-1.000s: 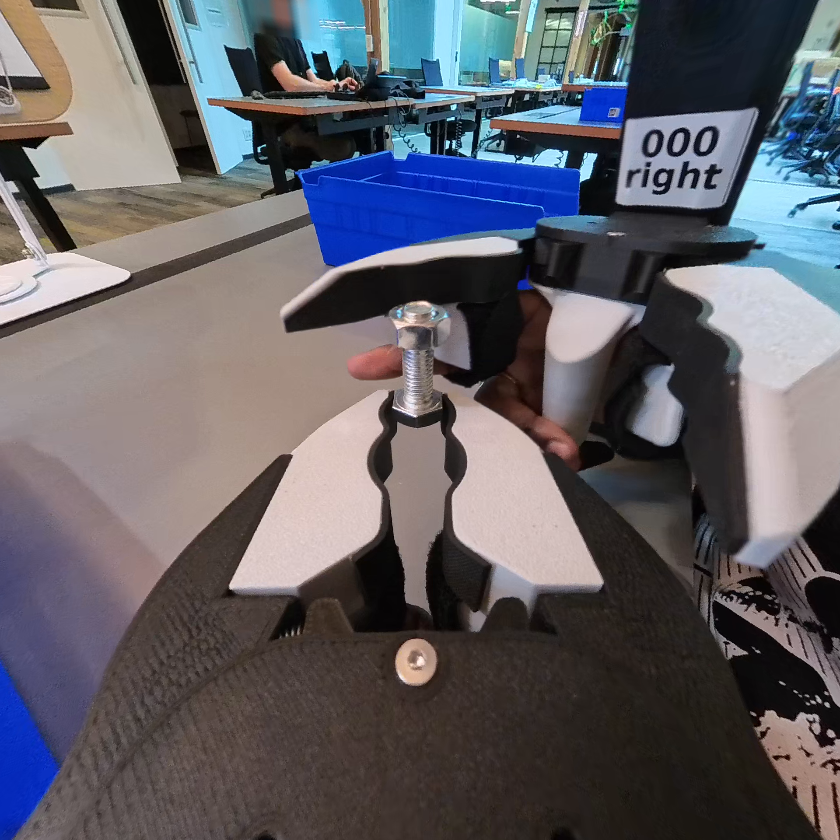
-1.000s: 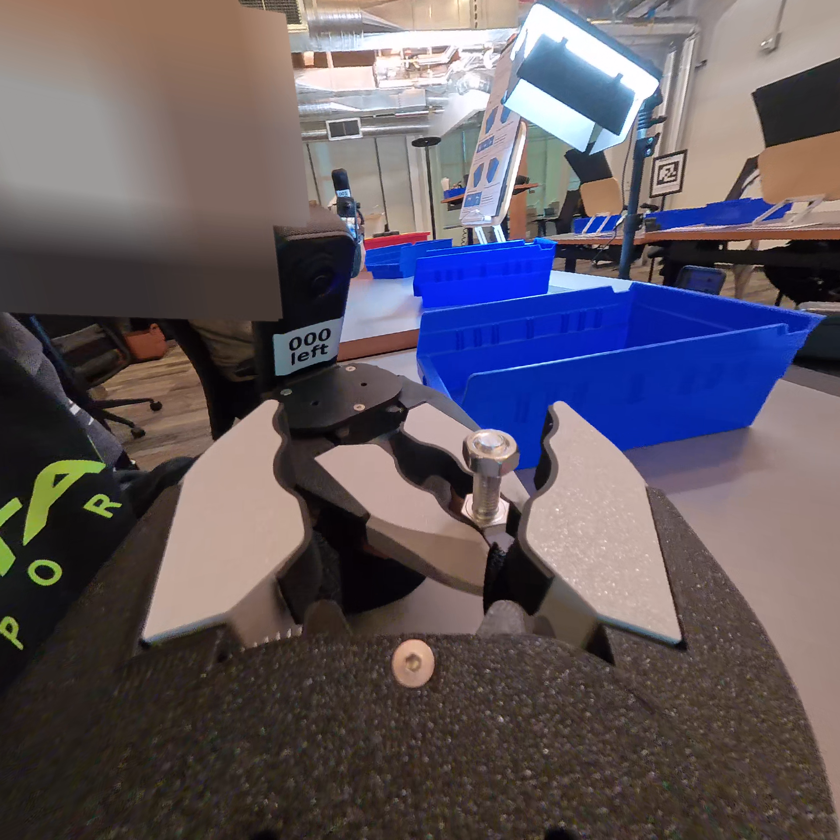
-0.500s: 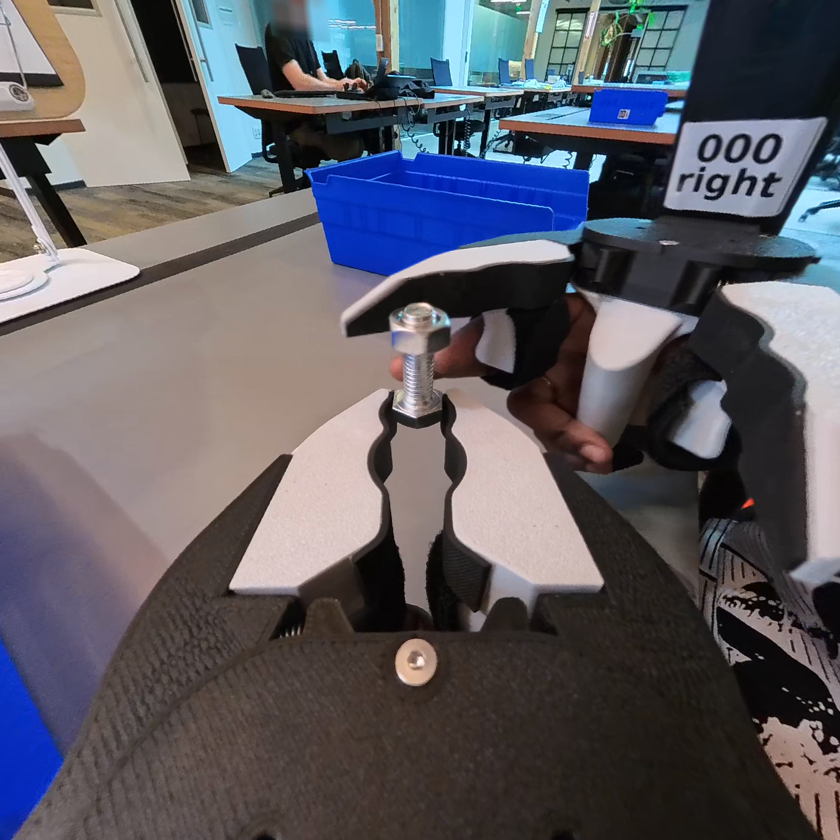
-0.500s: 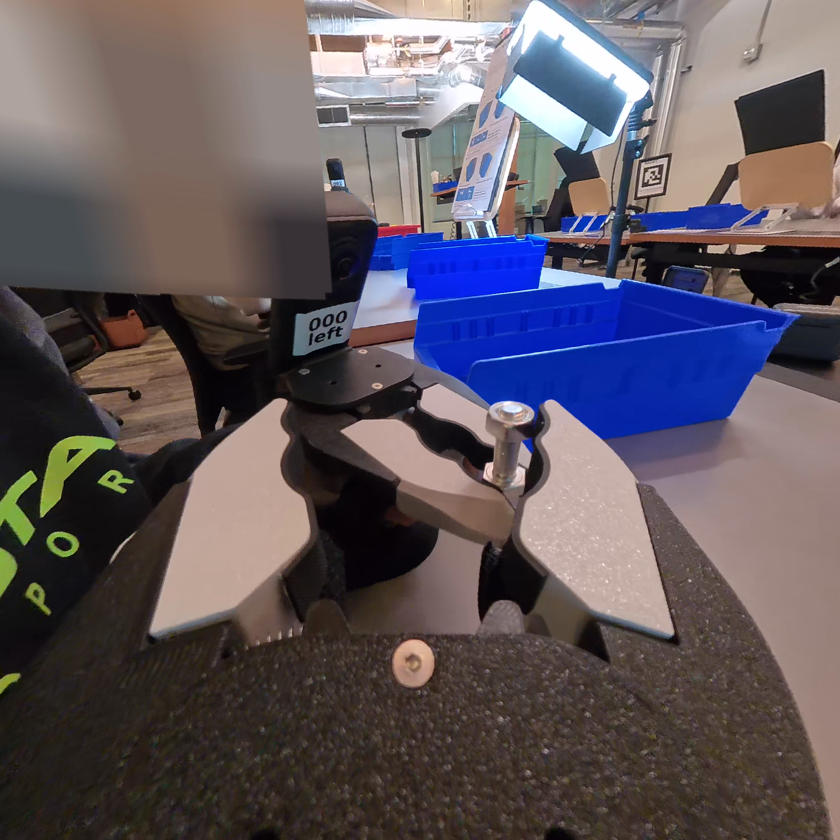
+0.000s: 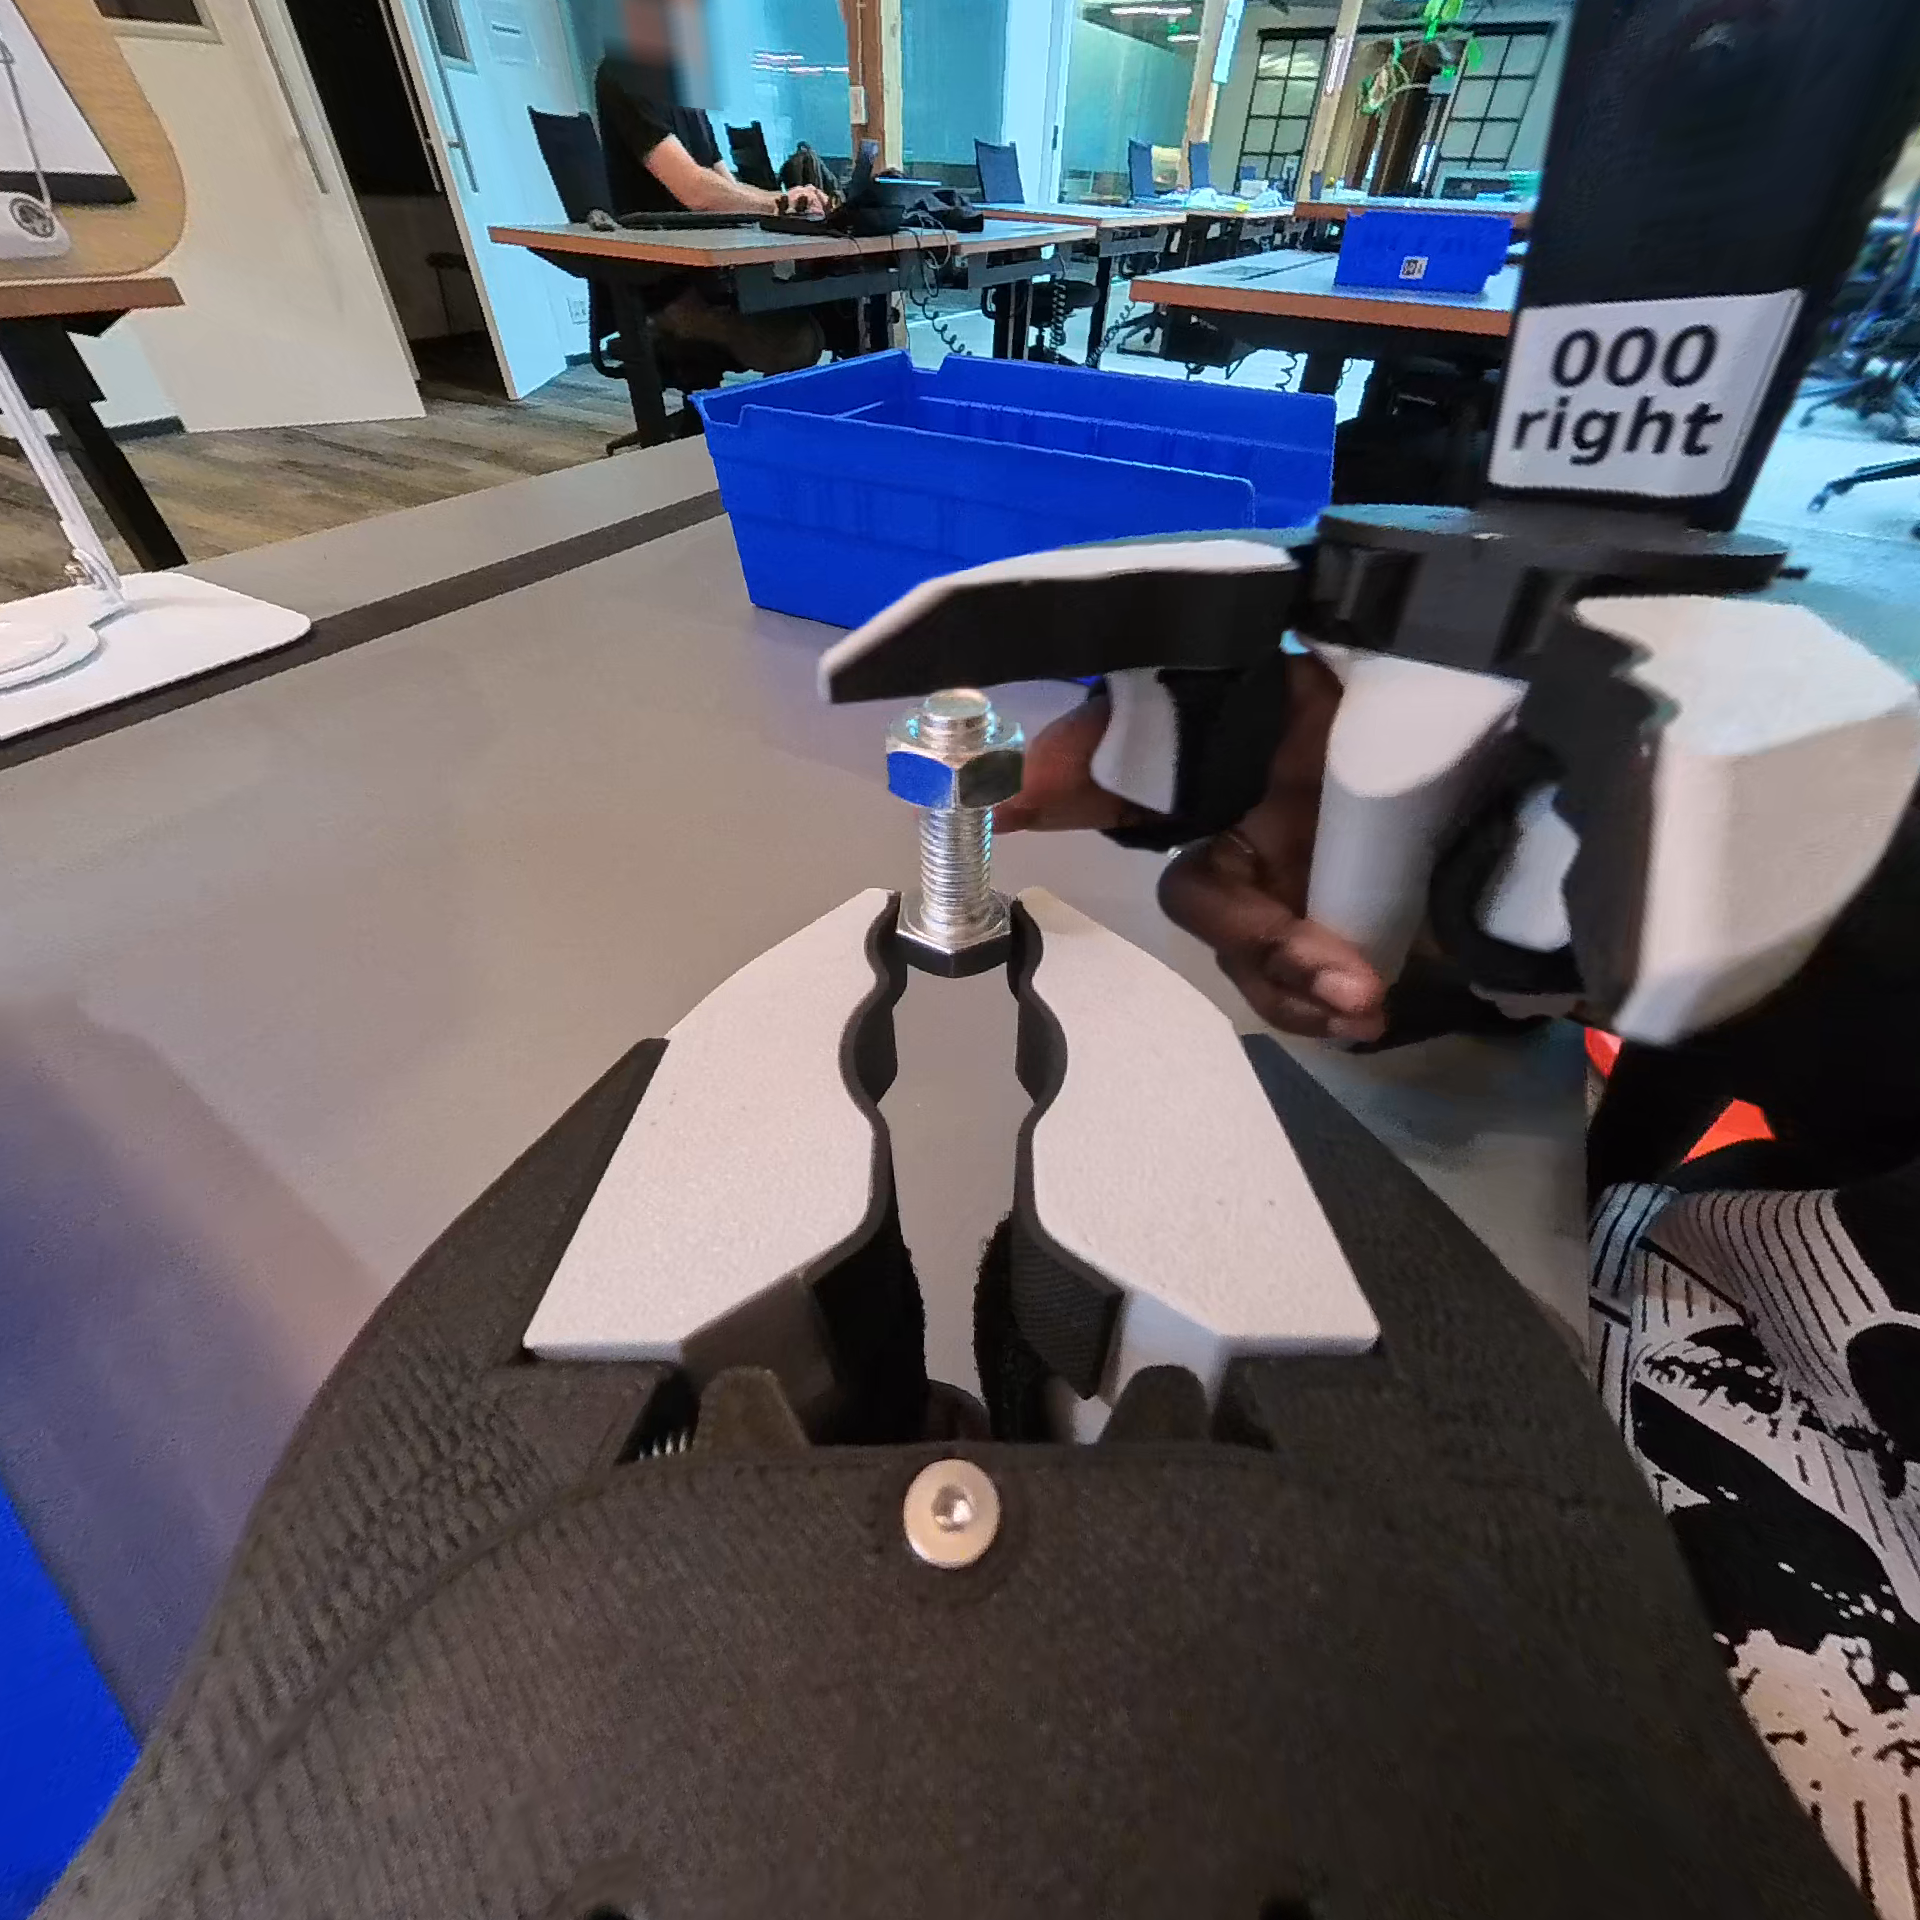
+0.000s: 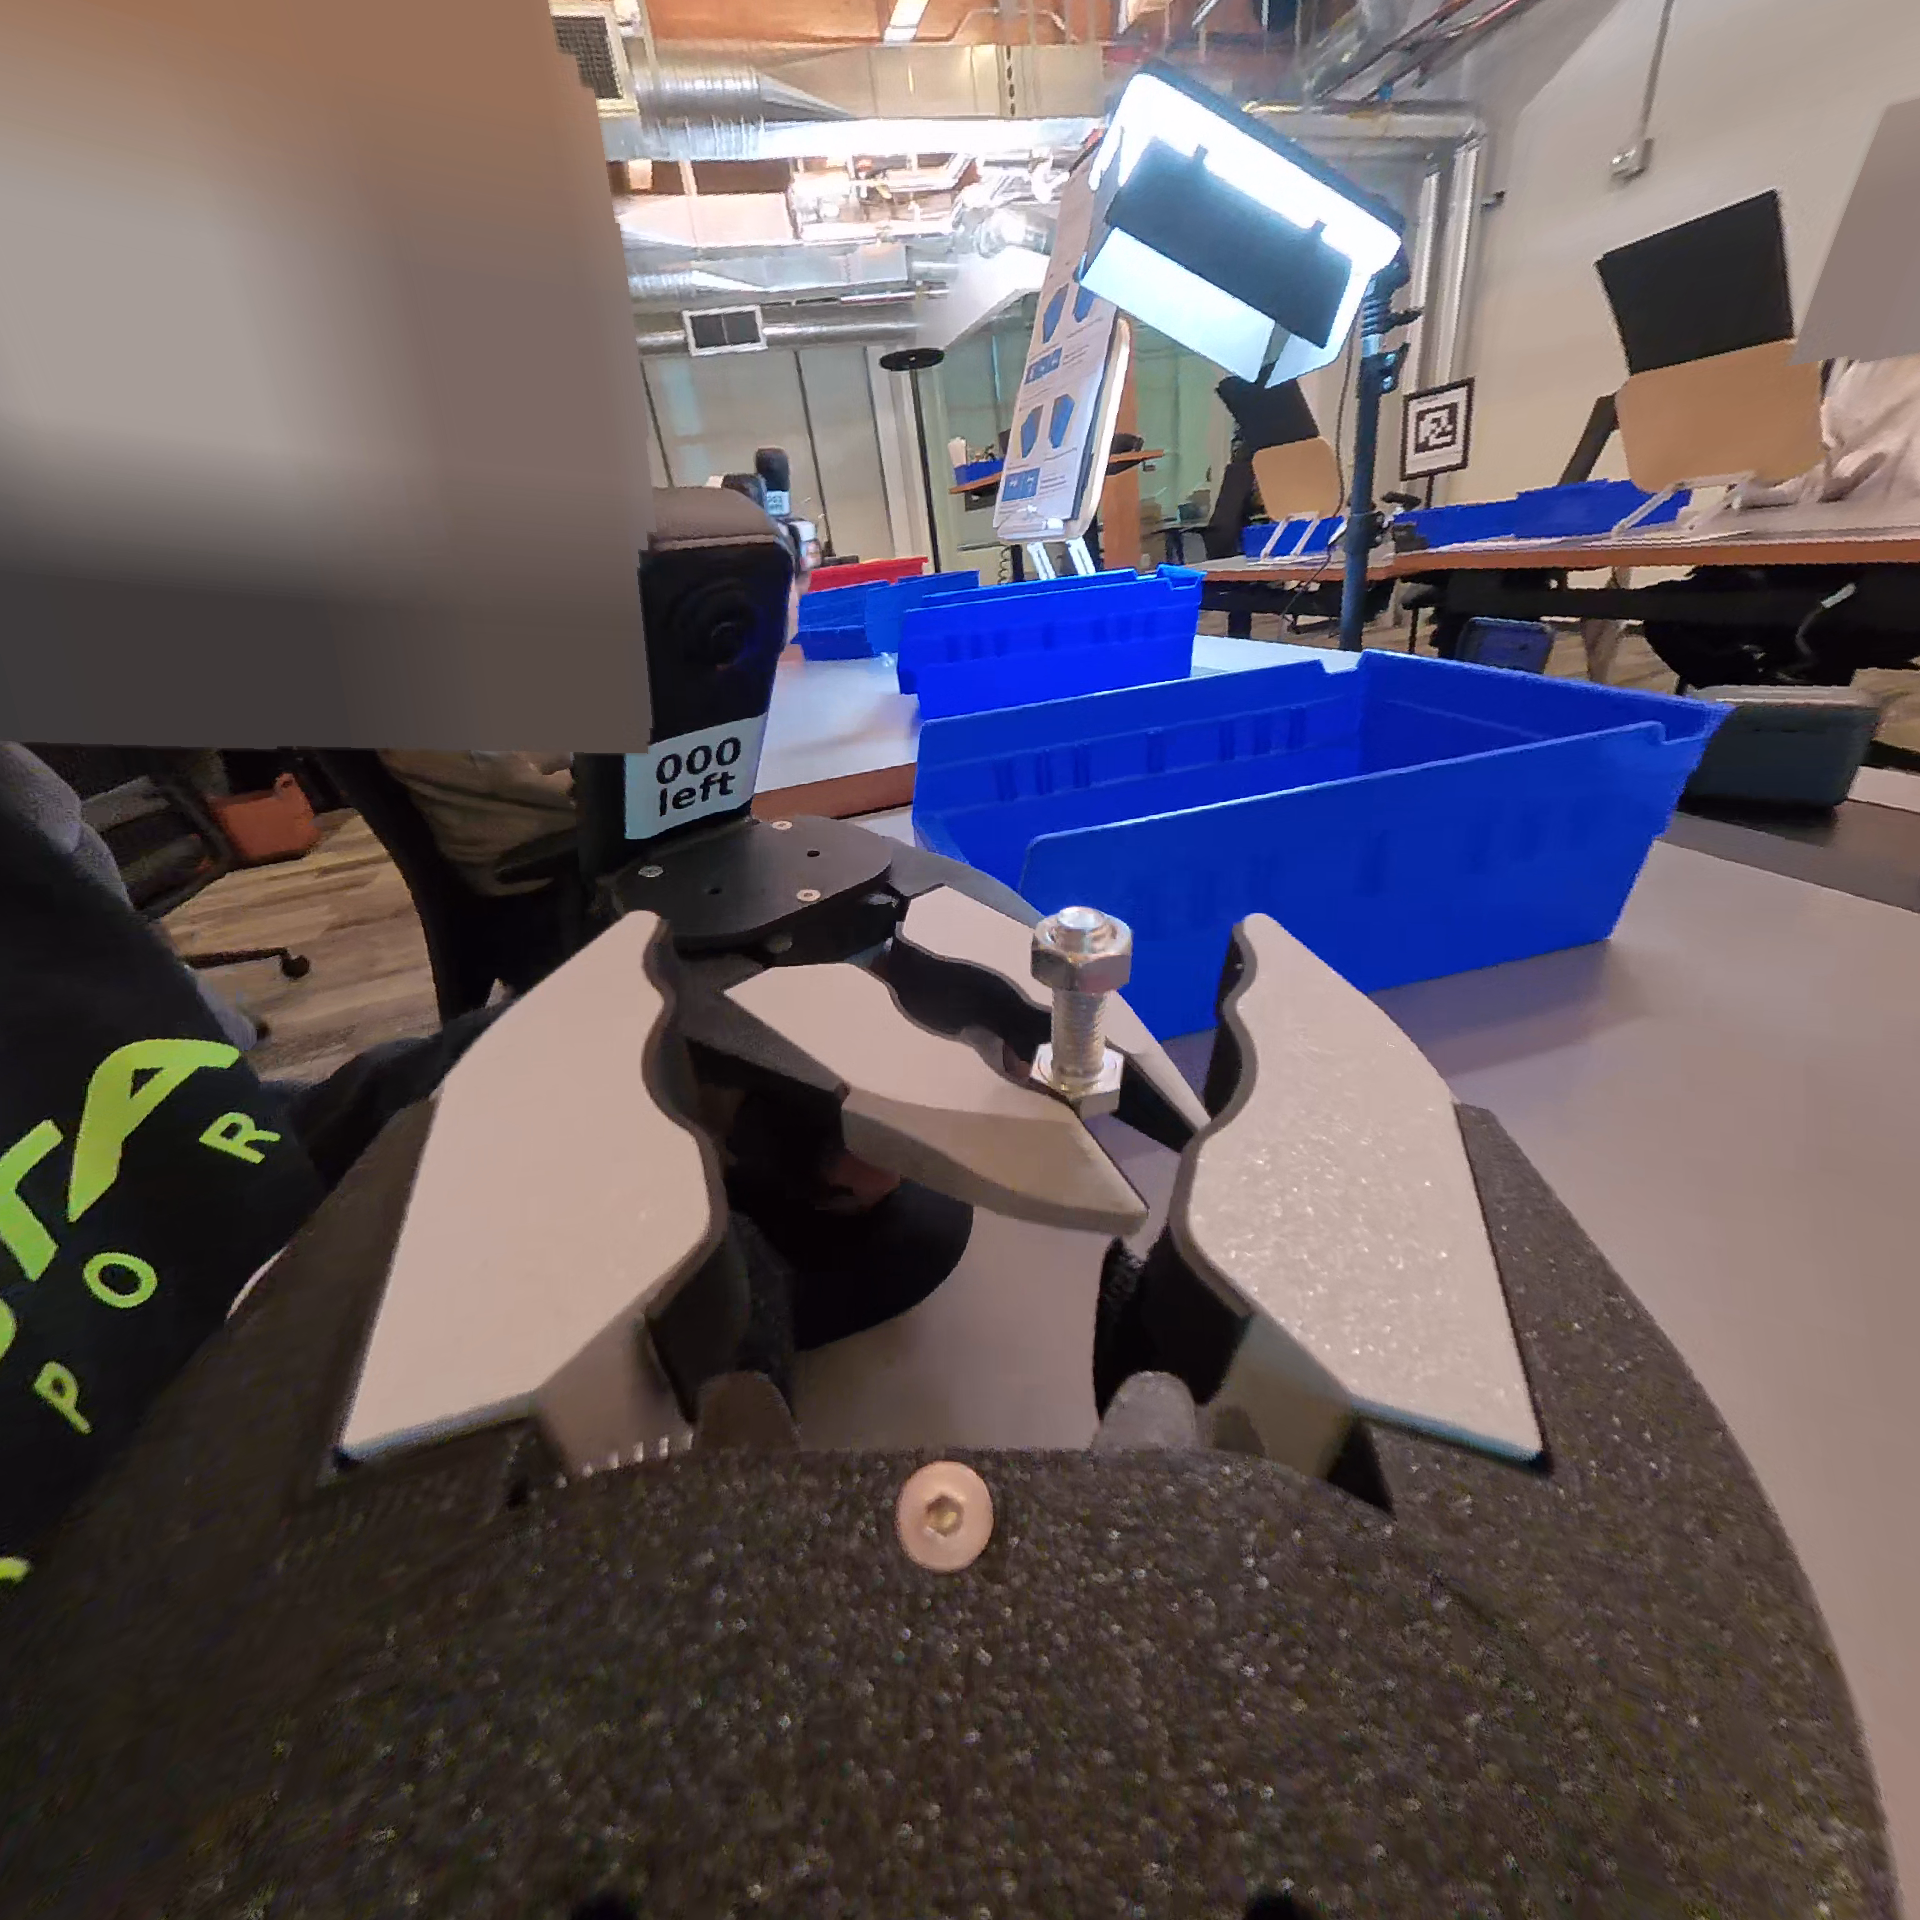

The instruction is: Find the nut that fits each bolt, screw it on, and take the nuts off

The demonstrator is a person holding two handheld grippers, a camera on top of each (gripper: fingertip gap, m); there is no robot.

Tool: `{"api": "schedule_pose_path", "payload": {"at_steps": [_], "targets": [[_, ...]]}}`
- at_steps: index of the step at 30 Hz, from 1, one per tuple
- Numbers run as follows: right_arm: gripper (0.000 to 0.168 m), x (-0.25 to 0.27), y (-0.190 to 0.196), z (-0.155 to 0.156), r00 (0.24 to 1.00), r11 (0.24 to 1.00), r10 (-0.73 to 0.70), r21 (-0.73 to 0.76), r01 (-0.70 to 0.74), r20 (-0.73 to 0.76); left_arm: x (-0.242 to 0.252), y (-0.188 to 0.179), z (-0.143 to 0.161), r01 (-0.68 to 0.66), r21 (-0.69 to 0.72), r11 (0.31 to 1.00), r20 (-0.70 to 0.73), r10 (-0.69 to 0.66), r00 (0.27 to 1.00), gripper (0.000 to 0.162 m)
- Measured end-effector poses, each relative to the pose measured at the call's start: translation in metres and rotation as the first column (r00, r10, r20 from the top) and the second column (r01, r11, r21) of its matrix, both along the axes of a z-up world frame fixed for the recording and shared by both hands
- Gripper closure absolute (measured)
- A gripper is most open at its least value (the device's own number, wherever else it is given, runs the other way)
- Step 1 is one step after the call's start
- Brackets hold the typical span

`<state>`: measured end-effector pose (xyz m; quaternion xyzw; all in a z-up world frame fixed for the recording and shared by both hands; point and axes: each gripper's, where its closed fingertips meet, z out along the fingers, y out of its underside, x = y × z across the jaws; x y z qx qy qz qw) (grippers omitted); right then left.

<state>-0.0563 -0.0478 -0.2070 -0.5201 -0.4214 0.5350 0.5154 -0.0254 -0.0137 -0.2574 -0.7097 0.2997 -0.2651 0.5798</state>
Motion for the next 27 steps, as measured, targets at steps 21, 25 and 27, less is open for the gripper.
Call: {"api": "schedule_pose_path", "payload": {"at_steps": [21, 25, 27], "targets": [[0.071, -0.006, -0.014, -0.004, 0.998, 0.998, 0.037, 0.048, -0.039, 0.046, -0.001, 0.001, -0.001, -0.008, -0.005, 1.0, 0.001, 0.008, 1.0, 0.143], [0.075, 0.002, -0.016, -0.005, 0.999, 0.998, 0.013, 0.059, -0.016, 0.051, -0.001, 0.001, -0.001, -0.008, -0.006, 1.0, 0.0, 0.008, 1.0, 0.143], [0.081, 0.007, -0.016, -0.006, 0.998, 0.998, 0.004, 0.063, -0.008, 0.056, -0.001, 0.001, 0.0, -0.008, -0.007, 1.0, 0.003, 0.008, 1.0, 0.143]]}}
